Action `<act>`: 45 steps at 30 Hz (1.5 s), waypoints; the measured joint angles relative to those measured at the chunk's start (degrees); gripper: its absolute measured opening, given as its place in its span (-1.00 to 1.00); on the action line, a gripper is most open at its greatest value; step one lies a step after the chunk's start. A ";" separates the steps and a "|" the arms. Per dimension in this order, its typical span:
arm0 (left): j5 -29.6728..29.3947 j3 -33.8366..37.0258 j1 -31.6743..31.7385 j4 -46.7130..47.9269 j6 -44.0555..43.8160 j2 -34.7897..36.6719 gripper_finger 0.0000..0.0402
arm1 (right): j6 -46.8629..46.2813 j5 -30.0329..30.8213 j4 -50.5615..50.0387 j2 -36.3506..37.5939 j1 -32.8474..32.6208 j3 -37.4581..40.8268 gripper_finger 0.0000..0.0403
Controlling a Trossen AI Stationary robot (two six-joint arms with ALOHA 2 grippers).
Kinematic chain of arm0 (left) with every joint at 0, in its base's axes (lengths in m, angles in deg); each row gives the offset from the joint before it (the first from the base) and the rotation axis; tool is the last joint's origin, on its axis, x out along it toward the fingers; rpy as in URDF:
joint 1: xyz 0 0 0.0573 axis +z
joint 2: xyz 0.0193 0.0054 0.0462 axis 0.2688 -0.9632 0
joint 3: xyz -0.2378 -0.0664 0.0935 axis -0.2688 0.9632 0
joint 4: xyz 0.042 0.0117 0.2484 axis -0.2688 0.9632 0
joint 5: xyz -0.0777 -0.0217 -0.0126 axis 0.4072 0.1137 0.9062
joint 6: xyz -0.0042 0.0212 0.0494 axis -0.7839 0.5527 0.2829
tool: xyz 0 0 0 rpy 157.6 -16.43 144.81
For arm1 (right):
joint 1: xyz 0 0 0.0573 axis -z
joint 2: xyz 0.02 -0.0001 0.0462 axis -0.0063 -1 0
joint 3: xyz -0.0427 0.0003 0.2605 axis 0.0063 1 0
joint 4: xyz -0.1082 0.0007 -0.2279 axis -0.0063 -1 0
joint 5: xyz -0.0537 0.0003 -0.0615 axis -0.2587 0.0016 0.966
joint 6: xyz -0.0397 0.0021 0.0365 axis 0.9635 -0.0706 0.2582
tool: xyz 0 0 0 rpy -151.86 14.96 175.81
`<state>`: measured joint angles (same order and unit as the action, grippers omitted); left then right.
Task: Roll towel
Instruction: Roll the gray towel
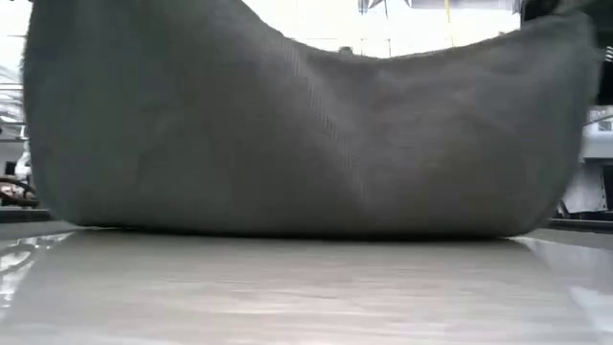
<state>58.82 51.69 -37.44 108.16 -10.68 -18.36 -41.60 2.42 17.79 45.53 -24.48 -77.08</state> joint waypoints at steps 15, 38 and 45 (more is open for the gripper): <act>0.70 2.05 -7.46 1.54 0.10 -9.84 -0.92 | -2.05 -6.18 -8.33 -8.70 -3.58 0.00 -1.00; 0.75 2.12 -12.70 -15.27 -0.13 -26.15 -0.92 | -3.08 -11.13 -5.81 -19.01 -7.68 0.00 -0.99; 0.75 2.12 -12.72 -15.75 -1.54 -26.54 -0.92 | -3.38 -11.18 -5.83 -19.20 -7.87 0.00 -0.98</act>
<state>59.57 53.81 -50.16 92.42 -12.22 -44.89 -44.98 -8.76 11.96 26.33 -32.35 -77.08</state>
